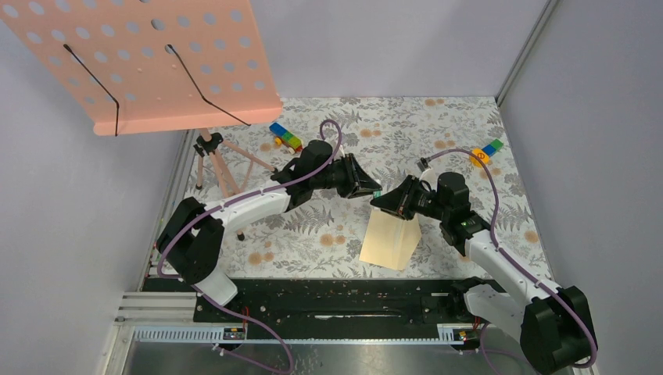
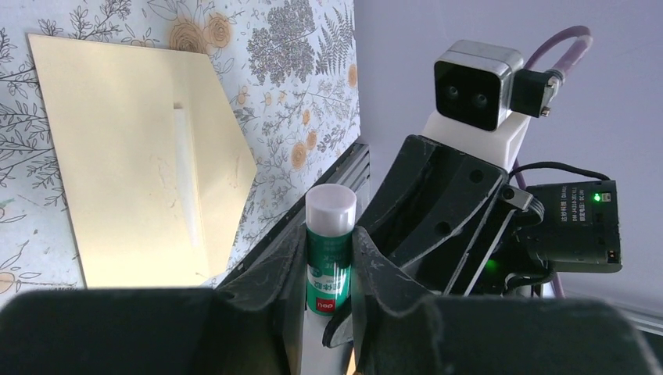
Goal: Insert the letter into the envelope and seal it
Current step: Pick up the solid glue from the center of the board, then open the solid glue cap from the solid glue.
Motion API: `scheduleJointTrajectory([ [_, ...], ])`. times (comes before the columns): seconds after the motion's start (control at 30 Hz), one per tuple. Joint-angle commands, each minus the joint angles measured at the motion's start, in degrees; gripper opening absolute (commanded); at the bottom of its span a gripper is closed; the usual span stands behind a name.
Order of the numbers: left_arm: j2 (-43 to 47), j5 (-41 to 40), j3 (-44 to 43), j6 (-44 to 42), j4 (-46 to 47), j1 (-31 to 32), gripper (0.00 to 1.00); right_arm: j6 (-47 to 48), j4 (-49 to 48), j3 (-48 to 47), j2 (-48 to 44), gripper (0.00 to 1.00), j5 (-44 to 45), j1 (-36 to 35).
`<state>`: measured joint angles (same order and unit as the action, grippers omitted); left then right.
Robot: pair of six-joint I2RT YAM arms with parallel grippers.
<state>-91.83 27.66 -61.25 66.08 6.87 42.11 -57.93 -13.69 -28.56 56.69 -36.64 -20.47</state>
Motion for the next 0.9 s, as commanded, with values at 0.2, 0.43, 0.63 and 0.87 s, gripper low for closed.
scheduleJointTrajectory([
  [0.2,2.63,3.51,-2.49,-3.58,-0.22,-0.28,0.56,2.58,-3.61,-1.69,0.20,0.00,-3.97,-0.22],
  [0.43,2.84,8.98,-2.84,-6.54,-3.72,-0.50,0.59,9.71,2.39,-5.98,0.81,0.00,-7.77,-0.03],
  [0.63,2.93,8.26,-3.18,-6.72,-4.18,-0.50,0.30,9.69,2.32,-5.12,0.35,0.00,-8.39,-0.01],
  [0.87,3.95,7.81,-3.05,-4.41,-2.20,-0.56,0.00,10.61,6.06,-5.93,0.47,0.28,-7.95,0.22],
])
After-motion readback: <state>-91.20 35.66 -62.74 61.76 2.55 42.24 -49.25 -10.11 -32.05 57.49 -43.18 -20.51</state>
